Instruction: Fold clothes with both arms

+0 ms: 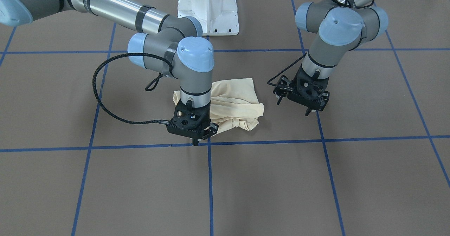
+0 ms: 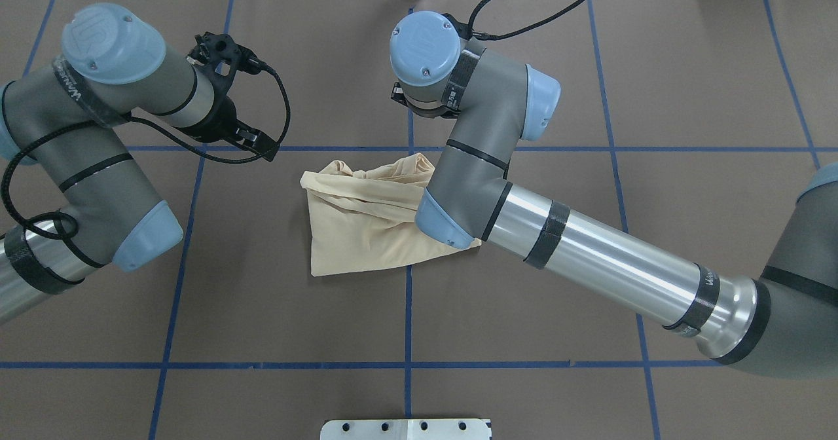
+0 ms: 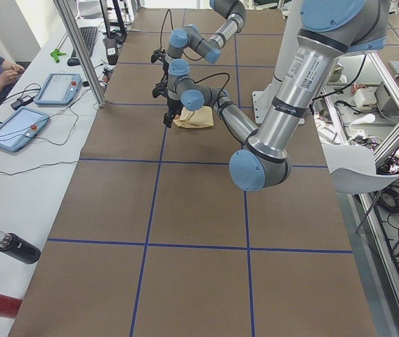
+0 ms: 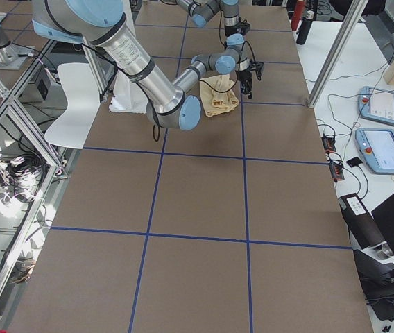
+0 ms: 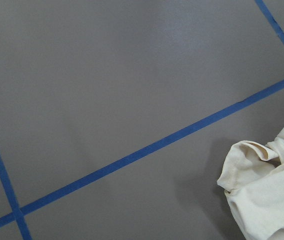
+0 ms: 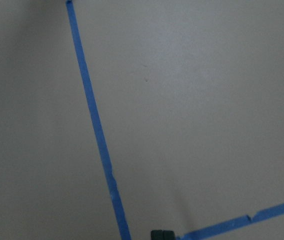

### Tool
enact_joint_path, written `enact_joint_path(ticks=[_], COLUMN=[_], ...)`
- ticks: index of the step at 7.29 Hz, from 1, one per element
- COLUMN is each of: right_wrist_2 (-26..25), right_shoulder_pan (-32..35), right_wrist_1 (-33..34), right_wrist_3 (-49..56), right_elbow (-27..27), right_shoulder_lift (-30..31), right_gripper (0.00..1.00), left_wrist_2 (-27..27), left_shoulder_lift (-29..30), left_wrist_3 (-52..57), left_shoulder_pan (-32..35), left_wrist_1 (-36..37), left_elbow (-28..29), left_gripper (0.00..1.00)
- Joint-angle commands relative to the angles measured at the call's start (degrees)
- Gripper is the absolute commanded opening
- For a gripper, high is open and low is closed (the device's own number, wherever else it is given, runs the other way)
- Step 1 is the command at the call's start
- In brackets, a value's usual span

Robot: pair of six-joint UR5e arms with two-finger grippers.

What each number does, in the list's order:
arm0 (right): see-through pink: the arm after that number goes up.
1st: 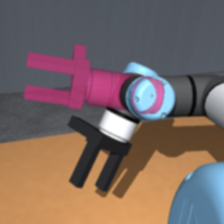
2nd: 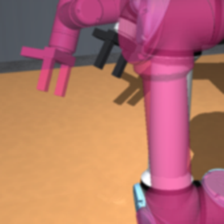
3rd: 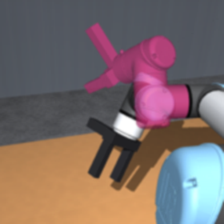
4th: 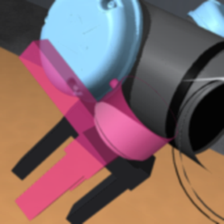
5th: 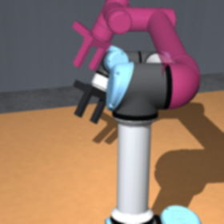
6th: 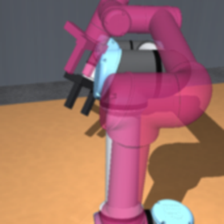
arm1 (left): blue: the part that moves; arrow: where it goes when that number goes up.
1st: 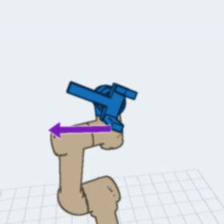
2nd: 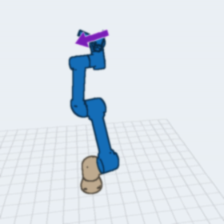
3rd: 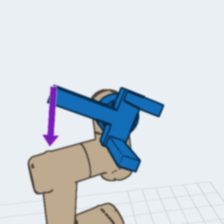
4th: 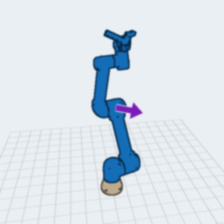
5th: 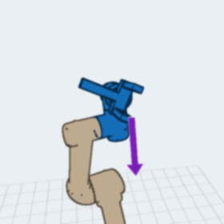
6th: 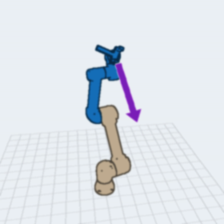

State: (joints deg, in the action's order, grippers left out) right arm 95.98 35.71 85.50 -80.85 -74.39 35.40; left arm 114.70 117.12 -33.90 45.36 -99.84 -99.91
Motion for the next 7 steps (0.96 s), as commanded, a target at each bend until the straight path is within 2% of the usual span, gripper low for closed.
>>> enact_joint_path(ticks=[1, 2, 3, 5, 7], right_wrist_2=[1.4, 0.6, -2.8, -4.0, -6.5], right_shoulder_pan=[-3.5, -6.2, -9.0, -10.5, -12.1], right_wrist_1=[10.8, 11.2, 11.3, 11.3, 10.7], right_wrist_3=[-2.9, -6.4, -7.1, -8.6, -9.5], right_elbow=[-9.8, -15.6, -18.1, -18.0, -17.3], right_shoulder_lift=[2.5, 7.4, 9.7, 10.1, 9.6], right_gripper=[0.8, 0.8, 0.8, 0.79, 0.7], left_wrist_2=[0.0, 0.0, 0.0, 0.0, 0.0], left_shoulder_lift=[-0.1, -0.1, -0.1, -0.1, -0.1], left_wrist_3=[0.0, 0.0, 0.0, 0.0, -0.1], left_shoulder_pan=[0.0, 0.0, 0.1, 0.0, 0.0], left_wrist_1=[0.0, 0.0, 0.0, 0.0, -0.1], left_elbow=[0.0, 0.0, 0.0, 0.1, 0.0], left_gripper=[1.0, 1.0, 1.0, 1.0, 1.0])
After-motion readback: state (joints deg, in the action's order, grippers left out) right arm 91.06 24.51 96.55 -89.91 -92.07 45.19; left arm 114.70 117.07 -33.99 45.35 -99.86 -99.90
